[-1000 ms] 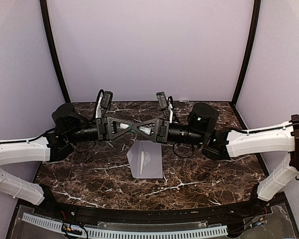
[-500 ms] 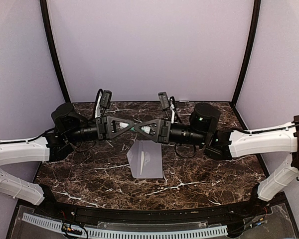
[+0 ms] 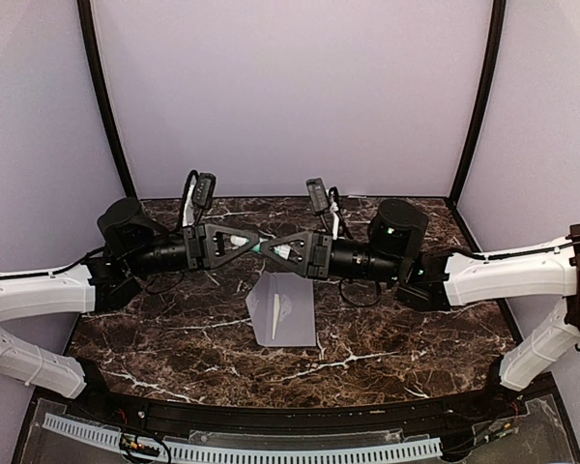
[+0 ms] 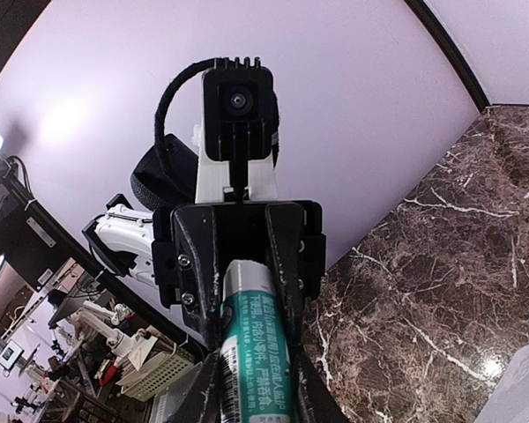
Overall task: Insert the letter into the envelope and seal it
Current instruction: Adjust the solid glue.
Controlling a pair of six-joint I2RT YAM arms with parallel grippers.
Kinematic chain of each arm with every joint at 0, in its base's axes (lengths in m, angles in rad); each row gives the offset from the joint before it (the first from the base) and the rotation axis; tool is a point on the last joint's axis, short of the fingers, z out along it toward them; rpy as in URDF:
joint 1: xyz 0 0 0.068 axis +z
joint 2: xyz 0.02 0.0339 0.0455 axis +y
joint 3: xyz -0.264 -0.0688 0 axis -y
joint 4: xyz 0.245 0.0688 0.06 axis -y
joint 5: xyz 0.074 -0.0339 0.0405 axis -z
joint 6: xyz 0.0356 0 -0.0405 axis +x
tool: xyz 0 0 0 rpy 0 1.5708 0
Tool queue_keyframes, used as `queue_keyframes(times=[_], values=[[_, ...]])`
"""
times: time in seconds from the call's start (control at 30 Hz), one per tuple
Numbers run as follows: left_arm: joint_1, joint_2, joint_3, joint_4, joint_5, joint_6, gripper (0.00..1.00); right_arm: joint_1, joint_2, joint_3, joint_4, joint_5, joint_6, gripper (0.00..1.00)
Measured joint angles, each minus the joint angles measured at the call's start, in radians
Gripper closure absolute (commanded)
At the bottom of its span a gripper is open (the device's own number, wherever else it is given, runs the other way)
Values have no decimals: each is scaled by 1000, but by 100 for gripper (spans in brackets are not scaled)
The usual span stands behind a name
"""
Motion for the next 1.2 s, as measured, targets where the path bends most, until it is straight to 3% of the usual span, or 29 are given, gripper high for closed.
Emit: queue_keyframes(times=[0.73,0.97,1.03,1.2], values=[[-8,18,0,48,21,-5,100,0,3,4,14,-12,8,77],[-11,30,2,71,18,-8,100,-1,4,4,16,-16,8,91],[-12,29,2,67,14,-3,92,-1,3,4,16,-12,6,92],[-26,11,12,8,-19,31,47,6,-26,-10,-19,18,-18,93]])
